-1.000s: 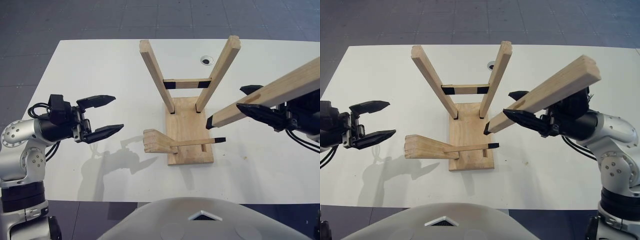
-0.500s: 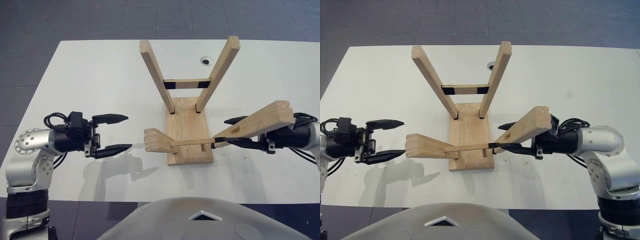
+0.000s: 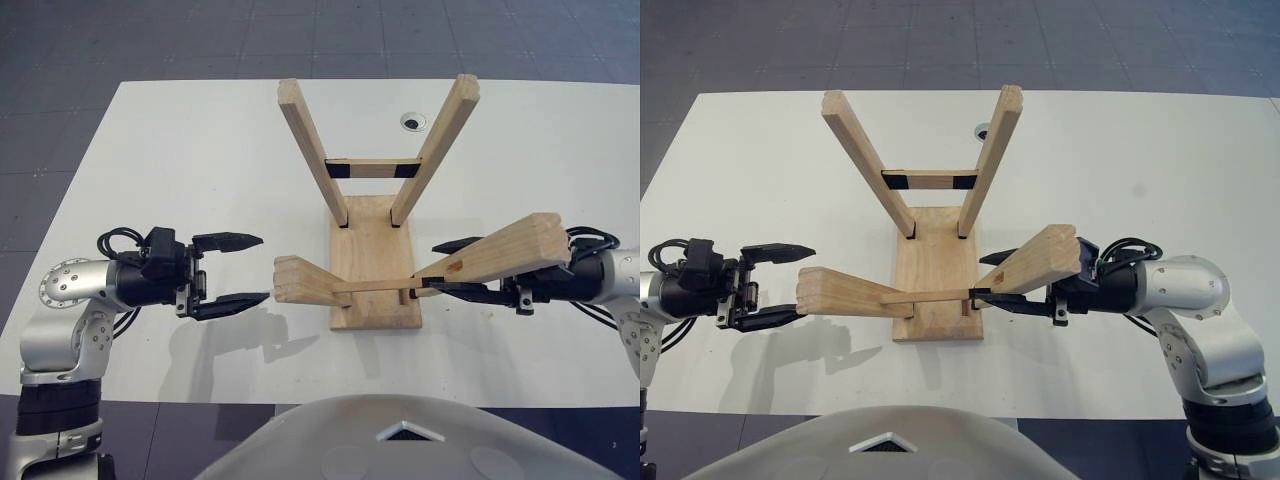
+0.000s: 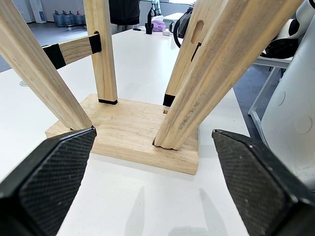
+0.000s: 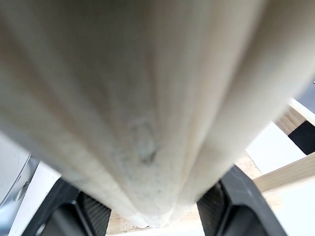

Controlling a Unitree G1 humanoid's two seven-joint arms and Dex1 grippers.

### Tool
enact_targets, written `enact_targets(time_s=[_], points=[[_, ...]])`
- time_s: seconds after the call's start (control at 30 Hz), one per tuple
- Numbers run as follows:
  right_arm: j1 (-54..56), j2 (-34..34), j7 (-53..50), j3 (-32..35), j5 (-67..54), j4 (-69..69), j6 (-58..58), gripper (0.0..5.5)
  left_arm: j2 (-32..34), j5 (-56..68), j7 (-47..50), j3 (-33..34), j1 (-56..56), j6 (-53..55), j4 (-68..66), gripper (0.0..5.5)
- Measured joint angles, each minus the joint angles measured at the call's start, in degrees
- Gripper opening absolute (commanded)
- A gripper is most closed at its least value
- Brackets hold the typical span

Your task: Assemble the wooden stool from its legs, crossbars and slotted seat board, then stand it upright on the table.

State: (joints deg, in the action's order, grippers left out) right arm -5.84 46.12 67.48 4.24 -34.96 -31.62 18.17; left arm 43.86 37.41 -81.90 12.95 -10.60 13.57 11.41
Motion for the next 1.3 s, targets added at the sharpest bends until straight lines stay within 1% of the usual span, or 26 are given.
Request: enact_targets(time_s=[0.17, 0.3, 0.43, 0.67, 0.83, 1.1, 1.3], points=[[-1.78, -0.4, 0.19, -0.57, -0.17, -1.58, -0.98, 2.06, 0.0, 0.0, 0.0, -0.6, 0.15, 0.0, -0.42, 4.37], [-3.56, -0.82, 1.86, -0.58, -0.15, -1.28, -4.4, 2.06, 0.0, 0.0, 0.0, -0.87, 0.41, 0.0, -1.07, 4.37], [-4.51, -2.77, 2.5, -0.79, -0.03, 1.71, -7.98, 2.06, 0.0, 0.0, -0.01, -0.93, 1.33, -0.04, -1.67, 4.37], [-5.3, -5.49, 1.91, -3.06, 2.2, 3.58, -12.28, 2.06, 0.0, 0.21, -0.01, -0.51, 1.24, -0.08, -2.0, 4.37], [-6.76, -6.74, 1.22, -3.44, 2.38, 4.06, -14.38, 2.06, 0.01, 0.58, -0.01, -0.2, 1.25, -0.07, -2.03, 4.37], [-7.33, -6.48, 0.59, -3.51, 2.66, 2.91, -14.3, 2.06, 0.15, 0.6, -0.01, 0.52, 1.25, -0.03, -2.02, 4.37], [-7.01, -4.83, 0.58, -3.3, 2.59, 1.55, -13.48, 2.06, 0.15, 0.6, 0.0, 0.54, 1.22, -0.02, -1.94, 4.37]])
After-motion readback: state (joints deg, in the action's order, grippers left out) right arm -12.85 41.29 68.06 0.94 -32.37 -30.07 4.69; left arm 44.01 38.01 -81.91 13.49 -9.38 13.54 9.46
